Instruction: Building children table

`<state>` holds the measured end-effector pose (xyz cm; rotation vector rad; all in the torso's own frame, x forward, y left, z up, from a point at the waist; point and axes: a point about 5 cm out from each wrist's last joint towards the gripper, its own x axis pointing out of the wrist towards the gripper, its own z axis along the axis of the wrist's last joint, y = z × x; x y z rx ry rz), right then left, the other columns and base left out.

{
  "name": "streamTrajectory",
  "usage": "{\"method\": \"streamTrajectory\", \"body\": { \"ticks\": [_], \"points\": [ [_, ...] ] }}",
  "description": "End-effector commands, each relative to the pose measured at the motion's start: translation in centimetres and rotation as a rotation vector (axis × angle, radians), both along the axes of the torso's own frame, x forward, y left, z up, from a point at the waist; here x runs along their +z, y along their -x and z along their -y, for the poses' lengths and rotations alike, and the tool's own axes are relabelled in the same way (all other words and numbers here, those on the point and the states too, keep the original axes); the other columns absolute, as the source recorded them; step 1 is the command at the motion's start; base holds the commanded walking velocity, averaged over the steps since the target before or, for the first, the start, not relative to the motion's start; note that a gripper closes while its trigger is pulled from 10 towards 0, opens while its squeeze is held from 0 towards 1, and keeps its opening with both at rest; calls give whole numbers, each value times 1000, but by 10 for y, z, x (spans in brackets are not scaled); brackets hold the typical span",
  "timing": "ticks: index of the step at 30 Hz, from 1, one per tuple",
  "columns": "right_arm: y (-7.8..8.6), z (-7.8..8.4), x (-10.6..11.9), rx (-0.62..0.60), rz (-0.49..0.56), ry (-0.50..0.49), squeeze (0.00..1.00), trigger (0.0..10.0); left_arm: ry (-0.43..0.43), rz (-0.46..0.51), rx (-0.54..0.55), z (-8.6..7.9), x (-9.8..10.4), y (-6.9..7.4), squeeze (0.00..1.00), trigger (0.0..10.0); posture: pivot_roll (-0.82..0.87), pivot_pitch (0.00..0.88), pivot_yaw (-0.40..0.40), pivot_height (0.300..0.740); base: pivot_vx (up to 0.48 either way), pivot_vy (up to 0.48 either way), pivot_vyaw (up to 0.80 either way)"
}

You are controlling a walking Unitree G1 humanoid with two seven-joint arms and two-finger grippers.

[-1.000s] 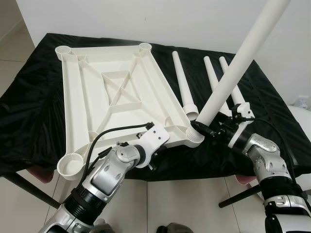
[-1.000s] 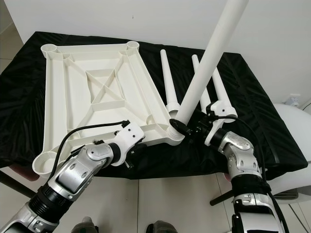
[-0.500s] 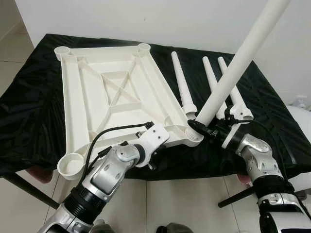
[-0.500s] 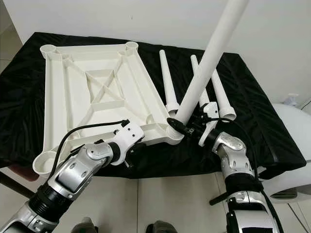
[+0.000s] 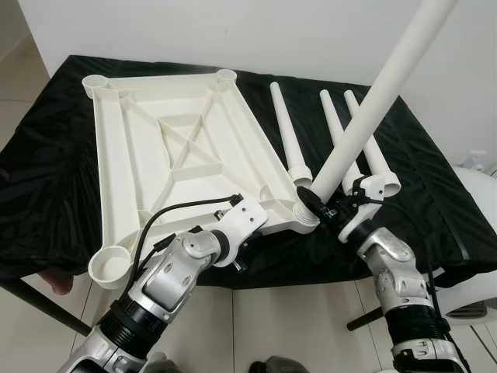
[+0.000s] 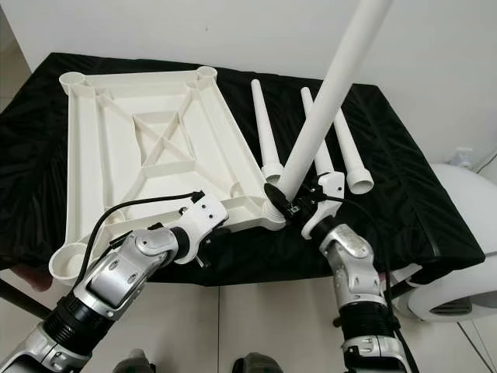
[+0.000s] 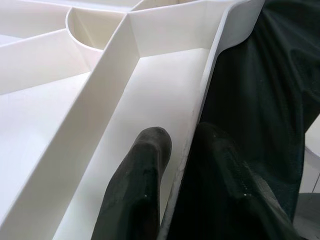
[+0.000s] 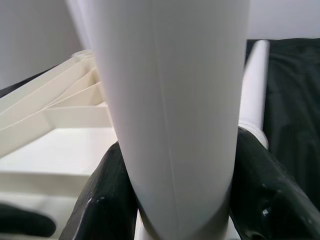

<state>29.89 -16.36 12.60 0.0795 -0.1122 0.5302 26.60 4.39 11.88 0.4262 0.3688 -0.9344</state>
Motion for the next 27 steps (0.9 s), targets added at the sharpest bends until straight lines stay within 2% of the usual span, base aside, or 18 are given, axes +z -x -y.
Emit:
{"method": "streamTrajectory", "body": {
  "ticks": [1,2,4,6,7,8,10,15,16,18,19,23,24,27],
  "points": [
    [-2,-14,8,27,24,-23,0,10000,2,-46,-75,12,-7,11,0,10000,-11,17,-80,740,0,0,0],
    [-2,-20,10,-2,24,-40,0,10000,1,-46,-74,12,-7,11,0,10000,-11,18,-81,740,0,0,0],
    [-2,-20,10,-2,24,-40,0,10000,1,-46,-74,12,-7,11,0,10000,-11,18,-81,740,0,0,0],
    [0,-33,13,-89,15,-66,0,10000,1,-46,-71,11,-6,11,0,10000,-7,22,-86,740,0,0,0],
    [0,-37,12,-182,-3,-59,0,10000,2,-46,-69,11,-6,11,0,10000,-7,23,-86,740,0,0,0],
    [0,-37,12,-182,-3,-59,0,10000,2,-46,-69,11,-6,11,0,10000,-7,23,-86,740,0,0,0],
    [-1,-38,11,-309,-27,-25,0,10000,4,-46,-65,11,-6,11,0,10000,-3,25,-89,740,0,0,0],
    [2,-40,11,-371,-40,-52,0,10000,3,-48,-63,10,-6,12,0,10000,-4,28,-88,740,0,0,0],
    [2,-40,12,-375,-41,-61,525,10000,3,-48,-64,10,-6,12,0,10000,-6,29,-85,740,0,0,0],
    [3,-41,12,-361,-47,-83,525,10000,3,-48,-64,10,-6,11,0,10000,-6,29,-85,740,0,0,0],
    [5,-43,15,-340,-35,-99,1000,10000,3,-48,-66,10,-6,11,0,10000,-7,29,-83,740,0,0,0],
    [8,-46,19,-283,-13,-130,1000,10000,3,-47,-71,10,-6,11,0,10000,-11,28,-81,740,0,0,0],
    [10,-49,22,-224,-4,-131,0,10000,4,-45,-75,11,-5,11,0,10000,-13,28,-80,740,0,0,0],
    [11,-49,22,-213,-6,-126,0,10000,7,-44,-77,11,-4,11,0,10000,-15,28,-80,740,0,0,0]
  ]
}}
